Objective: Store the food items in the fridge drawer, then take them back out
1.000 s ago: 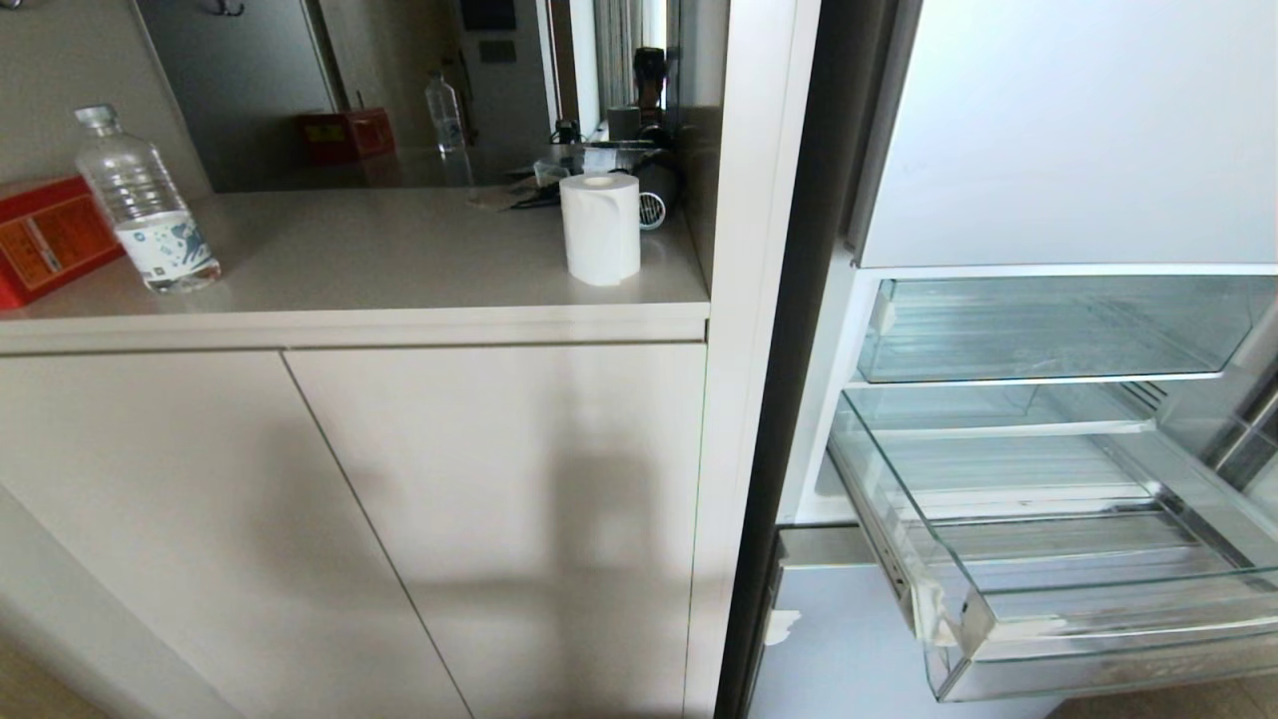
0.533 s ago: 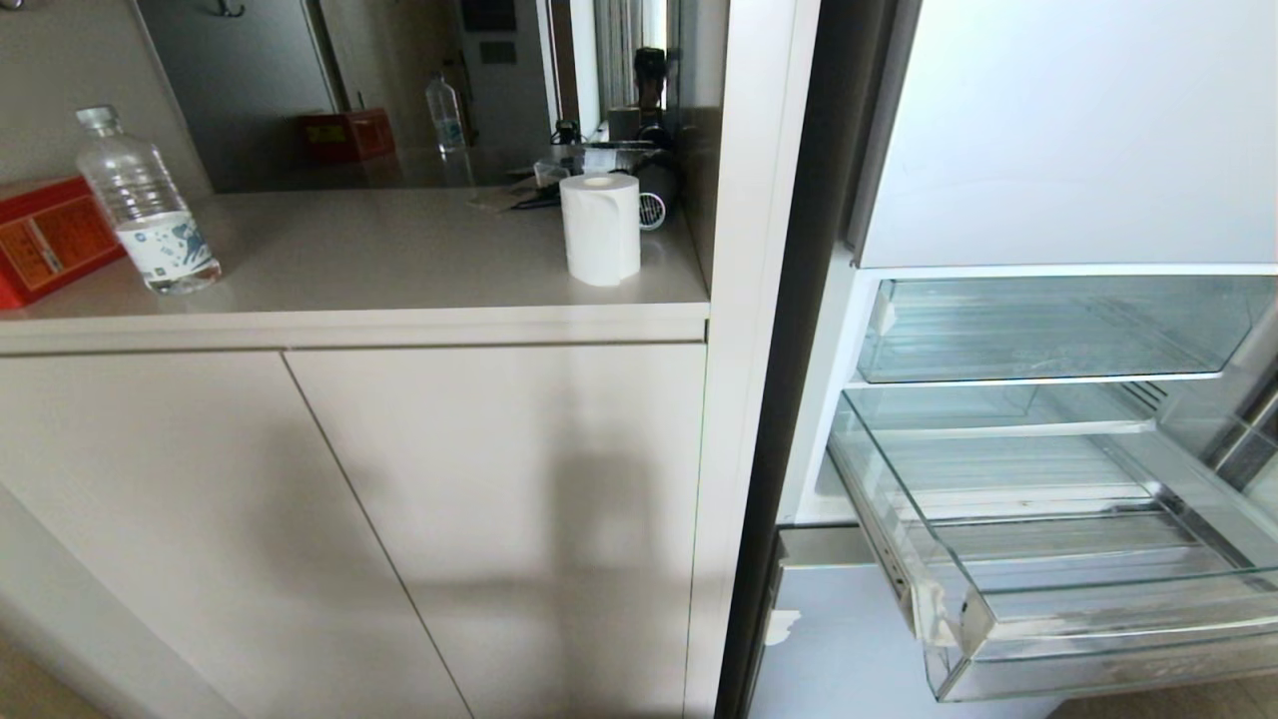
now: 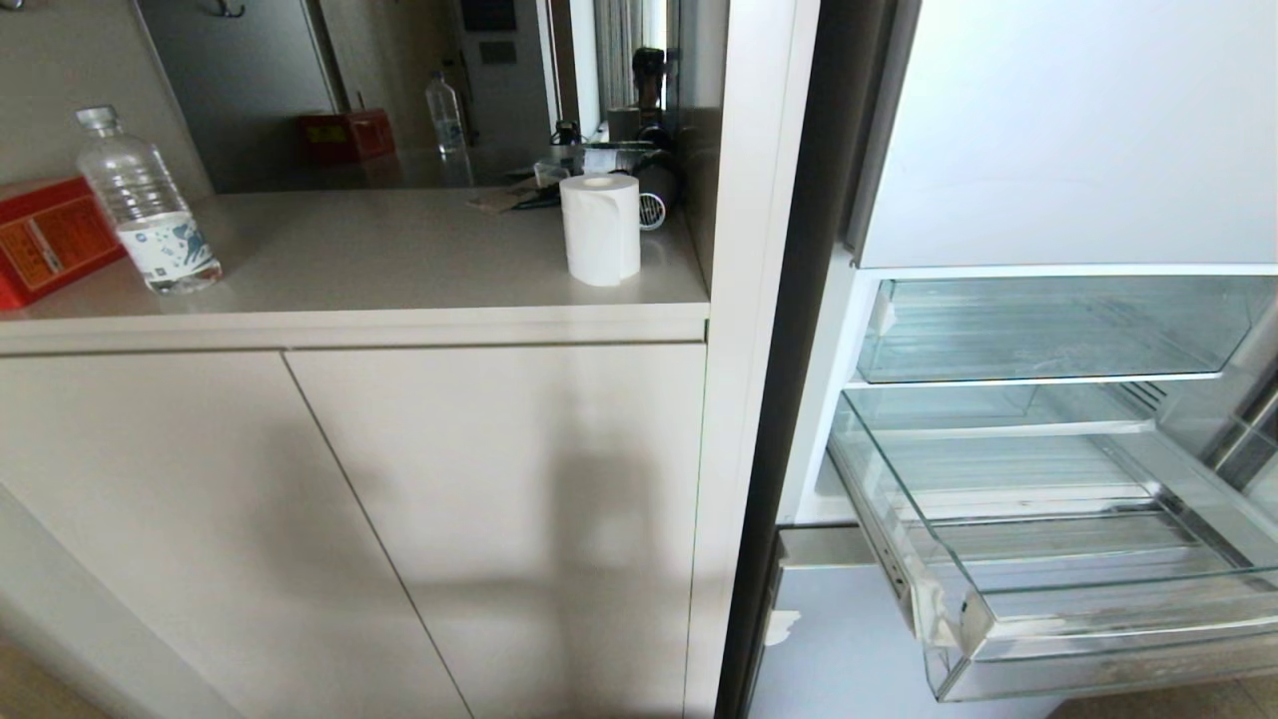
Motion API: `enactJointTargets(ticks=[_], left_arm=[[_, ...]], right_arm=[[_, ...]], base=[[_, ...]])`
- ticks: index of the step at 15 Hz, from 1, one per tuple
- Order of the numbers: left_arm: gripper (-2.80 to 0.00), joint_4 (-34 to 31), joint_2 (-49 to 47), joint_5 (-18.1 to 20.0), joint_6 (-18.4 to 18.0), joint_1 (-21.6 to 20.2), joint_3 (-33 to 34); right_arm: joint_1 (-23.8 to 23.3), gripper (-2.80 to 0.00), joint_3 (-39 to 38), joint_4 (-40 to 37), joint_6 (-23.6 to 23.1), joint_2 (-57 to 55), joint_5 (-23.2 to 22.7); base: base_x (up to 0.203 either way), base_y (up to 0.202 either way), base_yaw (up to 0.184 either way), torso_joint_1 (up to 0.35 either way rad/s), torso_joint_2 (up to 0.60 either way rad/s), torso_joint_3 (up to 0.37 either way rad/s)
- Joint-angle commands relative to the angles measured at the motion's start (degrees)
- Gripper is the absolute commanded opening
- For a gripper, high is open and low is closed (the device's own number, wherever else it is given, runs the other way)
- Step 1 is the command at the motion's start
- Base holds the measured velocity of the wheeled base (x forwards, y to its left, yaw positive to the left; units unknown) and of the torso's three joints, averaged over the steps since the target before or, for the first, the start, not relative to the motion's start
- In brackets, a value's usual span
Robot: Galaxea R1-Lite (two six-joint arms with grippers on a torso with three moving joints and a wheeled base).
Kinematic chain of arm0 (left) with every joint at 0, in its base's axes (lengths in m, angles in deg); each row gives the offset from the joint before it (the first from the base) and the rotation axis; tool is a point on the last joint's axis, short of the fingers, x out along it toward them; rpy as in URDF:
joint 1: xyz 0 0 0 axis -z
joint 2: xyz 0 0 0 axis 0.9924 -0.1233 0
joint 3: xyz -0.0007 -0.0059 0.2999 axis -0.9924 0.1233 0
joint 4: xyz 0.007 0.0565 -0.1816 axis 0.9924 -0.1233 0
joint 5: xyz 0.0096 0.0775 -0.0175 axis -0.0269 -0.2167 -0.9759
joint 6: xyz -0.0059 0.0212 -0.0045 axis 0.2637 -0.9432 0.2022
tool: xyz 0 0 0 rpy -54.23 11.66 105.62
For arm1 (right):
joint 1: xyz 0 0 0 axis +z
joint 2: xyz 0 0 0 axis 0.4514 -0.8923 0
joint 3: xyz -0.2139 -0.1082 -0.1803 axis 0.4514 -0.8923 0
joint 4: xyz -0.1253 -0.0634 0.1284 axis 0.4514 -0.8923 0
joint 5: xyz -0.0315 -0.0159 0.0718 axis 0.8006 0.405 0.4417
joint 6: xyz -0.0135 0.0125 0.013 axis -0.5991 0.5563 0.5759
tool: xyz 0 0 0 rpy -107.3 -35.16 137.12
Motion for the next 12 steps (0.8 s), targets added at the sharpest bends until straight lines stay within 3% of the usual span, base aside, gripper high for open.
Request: enactJointTargets(ticks=[1,2,8,12], left_arm=[[-2.8,0.0,-0.07,-0.02,-0.02,-0.01,0.0],[-2.8,0.0,-0.07,-0.02,-0.02,-0.01,0.0],[-2.8,0.0,-0.07,-0.02,-0.02,-0.01,0.0],[-2.8,0.0,-0.07,-0.02,-0.02,-0.01,0.0]], right_arm=[[0.02,-2.48,-0.02,-0.2,0.26,1.22,0.04],[0.02,-2.8,-0.02,-0.2,0.26,1.22,0.04],[-0.07,-2.8,-0.02,-0.2,-0.09,1.22,0.39],[-0.07,-2.8,-0.02,-0.11,3.16,1.22,1.44]], base=[[0.0,0.0,0.0,0.0,0.0,0.0],[0.0,0.0,0.0,0.0,0.0,0.0],[0.0,0.0,0.0,0.0,0.0,0.0],[0.0,0.0,0.0,0.0,0.0,0.0]])
